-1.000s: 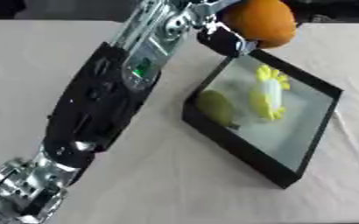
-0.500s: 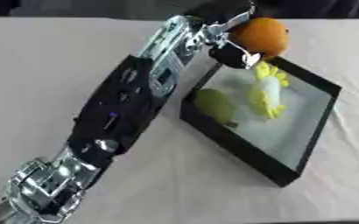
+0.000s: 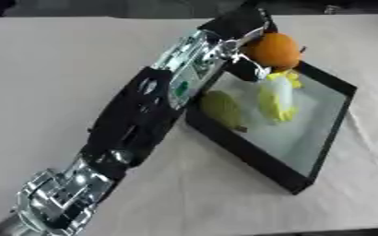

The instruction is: Pick up objects on the table and place them in the box.

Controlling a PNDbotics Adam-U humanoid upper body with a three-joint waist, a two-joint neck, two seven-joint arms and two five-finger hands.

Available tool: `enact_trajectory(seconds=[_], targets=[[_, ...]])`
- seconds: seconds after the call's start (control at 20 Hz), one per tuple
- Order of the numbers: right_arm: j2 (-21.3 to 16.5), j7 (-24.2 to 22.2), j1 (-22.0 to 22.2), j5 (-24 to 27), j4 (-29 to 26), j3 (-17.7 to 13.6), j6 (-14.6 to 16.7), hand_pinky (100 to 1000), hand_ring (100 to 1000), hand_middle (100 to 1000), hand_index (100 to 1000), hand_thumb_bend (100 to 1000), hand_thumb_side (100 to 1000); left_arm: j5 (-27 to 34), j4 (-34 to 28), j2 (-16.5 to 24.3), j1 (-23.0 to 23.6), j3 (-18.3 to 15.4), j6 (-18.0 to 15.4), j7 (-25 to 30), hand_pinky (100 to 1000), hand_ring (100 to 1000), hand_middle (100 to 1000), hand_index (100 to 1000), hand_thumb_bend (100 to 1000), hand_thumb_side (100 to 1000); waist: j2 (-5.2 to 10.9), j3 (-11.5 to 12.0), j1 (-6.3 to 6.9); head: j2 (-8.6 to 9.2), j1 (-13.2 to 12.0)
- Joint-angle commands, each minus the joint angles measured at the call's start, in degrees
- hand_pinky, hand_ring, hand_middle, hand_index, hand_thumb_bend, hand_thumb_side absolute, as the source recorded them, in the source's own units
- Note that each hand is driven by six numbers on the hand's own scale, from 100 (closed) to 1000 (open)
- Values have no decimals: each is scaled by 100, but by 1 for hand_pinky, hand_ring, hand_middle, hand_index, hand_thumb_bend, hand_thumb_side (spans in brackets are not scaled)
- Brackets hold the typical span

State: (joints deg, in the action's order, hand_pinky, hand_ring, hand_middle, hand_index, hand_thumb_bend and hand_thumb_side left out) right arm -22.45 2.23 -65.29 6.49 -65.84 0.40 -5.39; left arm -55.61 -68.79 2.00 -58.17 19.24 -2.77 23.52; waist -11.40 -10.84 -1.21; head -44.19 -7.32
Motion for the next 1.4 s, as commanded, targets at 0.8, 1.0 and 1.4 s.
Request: enact_trajectory(seconds=[0.8, 1.0, 1.4], targets=[[-95, -57, 0, -138, 35, 29, 0, 961, 853, 771, 813, 100, 569, -140, -203, 56, -167, -48, -244, 470, 877, 827, 807, 861, 100, 625, 110, 30, 10, 8, 94], [-107, -51, 19, -139, 46, 20, -5, 961, 852, 771, 813, 100, 571, -49, -307, 79, -188, -49, -200, 522, 896, 862, 875, 914, 100, 725, 122, 51, 11, 8, 117], [-112, -58, 41, -129, 46, 22, -5, 961, 851, 772, 813, 100, 565, 73, -478, 120, -157, -9, -298, 765, 902, 879, 885, 929, 248, 722, 141, 90, 4, 8, 148]])
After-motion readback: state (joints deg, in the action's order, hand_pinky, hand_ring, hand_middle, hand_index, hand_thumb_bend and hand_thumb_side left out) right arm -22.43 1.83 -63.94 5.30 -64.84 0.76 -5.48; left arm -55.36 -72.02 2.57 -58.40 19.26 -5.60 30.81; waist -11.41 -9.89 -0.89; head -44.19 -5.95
